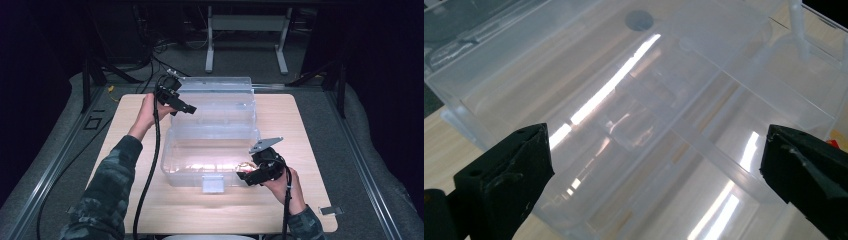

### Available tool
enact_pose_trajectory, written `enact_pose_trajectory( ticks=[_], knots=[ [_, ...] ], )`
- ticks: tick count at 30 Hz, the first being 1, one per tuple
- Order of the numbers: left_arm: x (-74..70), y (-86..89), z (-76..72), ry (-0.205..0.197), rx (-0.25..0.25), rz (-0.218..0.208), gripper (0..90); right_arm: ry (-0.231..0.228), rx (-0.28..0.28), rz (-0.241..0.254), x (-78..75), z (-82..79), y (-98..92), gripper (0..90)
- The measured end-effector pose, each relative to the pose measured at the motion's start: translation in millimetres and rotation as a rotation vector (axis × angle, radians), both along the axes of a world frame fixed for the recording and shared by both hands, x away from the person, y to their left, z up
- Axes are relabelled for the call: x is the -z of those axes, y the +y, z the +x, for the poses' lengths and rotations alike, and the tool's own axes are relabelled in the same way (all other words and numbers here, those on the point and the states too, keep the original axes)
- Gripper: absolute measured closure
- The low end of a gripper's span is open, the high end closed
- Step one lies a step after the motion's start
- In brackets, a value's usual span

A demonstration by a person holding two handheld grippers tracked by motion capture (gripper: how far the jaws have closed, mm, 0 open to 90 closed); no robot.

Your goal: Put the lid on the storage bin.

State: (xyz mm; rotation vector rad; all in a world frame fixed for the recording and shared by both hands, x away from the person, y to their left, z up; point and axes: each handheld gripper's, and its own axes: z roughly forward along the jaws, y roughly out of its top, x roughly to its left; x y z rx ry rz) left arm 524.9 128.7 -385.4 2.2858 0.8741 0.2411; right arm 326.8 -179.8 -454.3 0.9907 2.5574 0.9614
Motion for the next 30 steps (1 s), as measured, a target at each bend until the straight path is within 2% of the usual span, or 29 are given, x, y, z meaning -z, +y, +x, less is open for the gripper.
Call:
enact_pose_trajectory(
  ticks=[3,6,13,15,18,23,28,30],
  knots=[
    [4.7,-6.8,5.0,0.011,0.005,0.015,3.5,0.004,-0.009,-0.003,1.9,-0.3,1.5,18.4],
    [7.1,-12.5,8.2,0.01,-0.003,0.015,8.4,0.008,-0.014,-0.005,4.9,-1.0,3.6,18.6],
    [15.1,-22.7,12.5,0.015,0.013,0.029,20.6,0.026,-0.03,-0.017,12.3,-0.9,9.5,18.2],
    [16.0,-23.7,12.5,0.001,0.013,0.035,23.9,0.03,-0.032,-0.021,14.3,-0.7,11.8,19.1],
    [15.9,-24.7,11.2,-0.009,0.015,0.031,31.7,0.03,-0.036,-0.021,16.2,-0.6,14.6,23.3],
    [15.1,-27.9,6.3,-0.027,0.047,0.044,46.4,0.039,-0.034,-0.039,20.2,-0.6,19.1,32.3],
    [15.6,-29.9,3.2,-0.013,0.06,0.017,62.3,0.046,-0.043,-0.033,23.6,-1.7,21.9,43.2],
    [15.4,-30.3,2.3,-0.01,0.057,0.018,65.0,0.047,-0.042,-0.034,25.1,-2.0,23.3,48.9]
  ],
)
